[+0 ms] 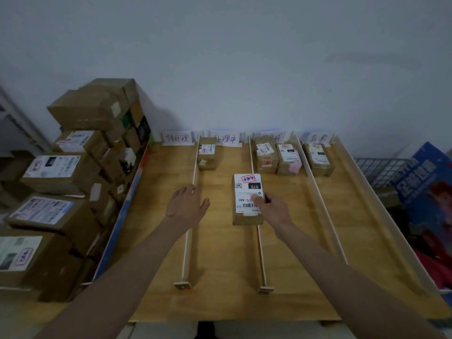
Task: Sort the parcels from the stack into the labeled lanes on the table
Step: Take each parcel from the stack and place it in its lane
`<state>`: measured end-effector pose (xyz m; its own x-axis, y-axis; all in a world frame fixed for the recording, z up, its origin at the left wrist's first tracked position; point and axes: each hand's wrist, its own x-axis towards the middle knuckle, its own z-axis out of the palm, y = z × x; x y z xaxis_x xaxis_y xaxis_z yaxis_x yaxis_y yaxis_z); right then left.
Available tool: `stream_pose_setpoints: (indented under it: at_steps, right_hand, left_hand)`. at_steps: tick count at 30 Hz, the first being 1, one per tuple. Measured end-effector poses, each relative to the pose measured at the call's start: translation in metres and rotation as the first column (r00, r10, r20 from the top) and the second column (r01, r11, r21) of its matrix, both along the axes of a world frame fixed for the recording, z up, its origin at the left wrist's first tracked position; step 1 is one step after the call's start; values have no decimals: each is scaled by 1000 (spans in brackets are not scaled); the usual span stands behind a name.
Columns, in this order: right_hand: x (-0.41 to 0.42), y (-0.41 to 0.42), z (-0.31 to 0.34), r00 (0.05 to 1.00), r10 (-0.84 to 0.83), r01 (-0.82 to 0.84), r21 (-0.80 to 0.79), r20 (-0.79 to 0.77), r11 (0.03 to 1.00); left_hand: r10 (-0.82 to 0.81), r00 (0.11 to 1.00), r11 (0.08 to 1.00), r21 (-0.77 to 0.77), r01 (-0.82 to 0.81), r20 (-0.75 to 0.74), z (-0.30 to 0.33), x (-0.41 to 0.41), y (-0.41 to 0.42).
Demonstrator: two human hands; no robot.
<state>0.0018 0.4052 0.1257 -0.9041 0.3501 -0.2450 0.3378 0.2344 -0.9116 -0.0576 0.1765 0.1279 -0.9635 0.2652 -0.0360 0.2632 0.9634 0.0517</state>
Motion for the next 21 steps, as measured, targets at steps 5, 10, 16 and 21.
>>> stream_pose_setpoints:
  at_steps: [5,10,16,21]
  right_hand:
    - [-60,6,-21,999,22,-23,12,34,1000]
    - [-137,12,-41,995,29,-29,3,96,1000]
    - [-240,20,-72,986,42,-50,42,161,998]
    - [-320,26,-107,973,22,-37,61,232,997]
  left_hand:
    - [7,1000,1000,-23,-7,0,-13,-55,3]
    - [15,999,1000,-15,-14,36,-27,-125,9]
    - [5,997,1000,-19,-3,80,-55,-218,18]
    - [3,996,1000,-7,-2,90,-80,-290,25]
